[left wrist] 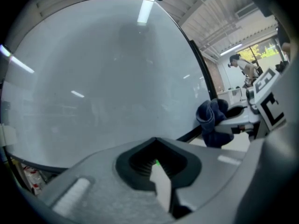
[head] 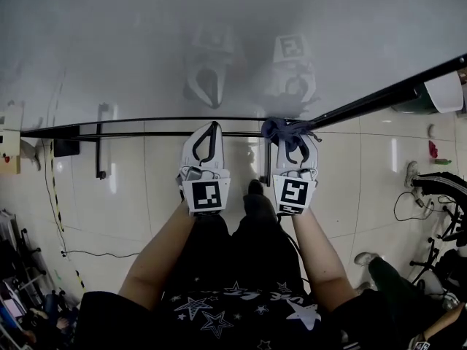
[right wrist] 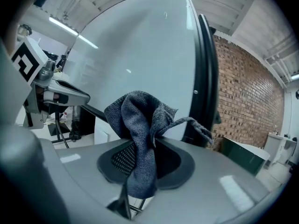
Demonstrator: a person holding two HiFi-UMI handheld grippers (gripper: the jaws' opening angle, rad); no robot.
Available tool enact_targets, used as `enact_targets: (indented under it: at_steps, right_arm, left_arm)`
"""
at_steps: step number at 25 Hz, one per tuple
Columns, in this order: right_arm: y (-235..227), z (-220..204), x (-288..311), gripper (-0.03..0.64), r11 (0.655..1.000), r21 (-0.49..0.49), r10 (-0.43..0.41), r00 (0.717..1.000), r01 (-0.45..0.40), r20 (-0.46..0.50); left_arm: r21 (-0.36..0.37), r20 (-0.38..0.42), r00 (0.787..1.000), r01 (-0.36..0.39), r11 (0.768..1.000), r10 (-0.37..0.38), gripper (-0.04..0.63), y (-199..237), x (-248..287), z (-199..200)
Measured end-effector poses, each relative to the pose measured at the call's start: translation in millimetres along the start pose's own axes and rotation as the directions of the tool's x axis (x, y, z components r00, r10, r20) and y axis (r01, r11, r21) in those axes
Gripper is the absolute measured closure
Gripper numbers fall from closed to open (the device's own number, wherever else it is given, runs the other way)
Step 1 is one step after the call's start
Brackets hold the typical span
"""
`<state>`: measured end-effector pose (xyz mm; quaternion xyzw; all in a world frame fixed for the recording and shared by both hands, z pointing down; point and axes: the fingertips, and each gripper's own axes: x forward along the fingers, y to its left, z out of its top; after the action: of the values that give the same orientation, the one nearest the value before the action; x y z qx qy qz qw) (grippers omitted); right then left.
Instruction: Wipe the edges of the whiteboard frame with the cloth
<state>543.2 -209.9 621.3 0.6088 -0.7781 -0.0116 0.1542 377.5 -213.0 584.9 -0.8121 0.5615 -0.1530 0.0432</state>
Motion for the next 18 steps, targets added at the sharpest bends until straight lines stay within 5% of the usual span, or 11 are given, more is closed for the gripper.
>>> enact_targets:
  at_steps: [9,18]
  right_arm:
    - [102.5,25.2,40.6,0.528,1.0,-0.001,-0.019,0.999,0.019,-0.027]
    - [199.8,58.7,65.9,0.528,0.997,-0.046,0.058,0.998,-0.059,-0.012]
  left_arm:
    - [-0.099,0.047,0.999,-0.013,0.995,0.018,0.591,116.4,-40.3,-36.7]
    - [-0.062,0.004,0.997,-0.08,0.995,0.081,0.591,210.1,-75.5,-59.5]
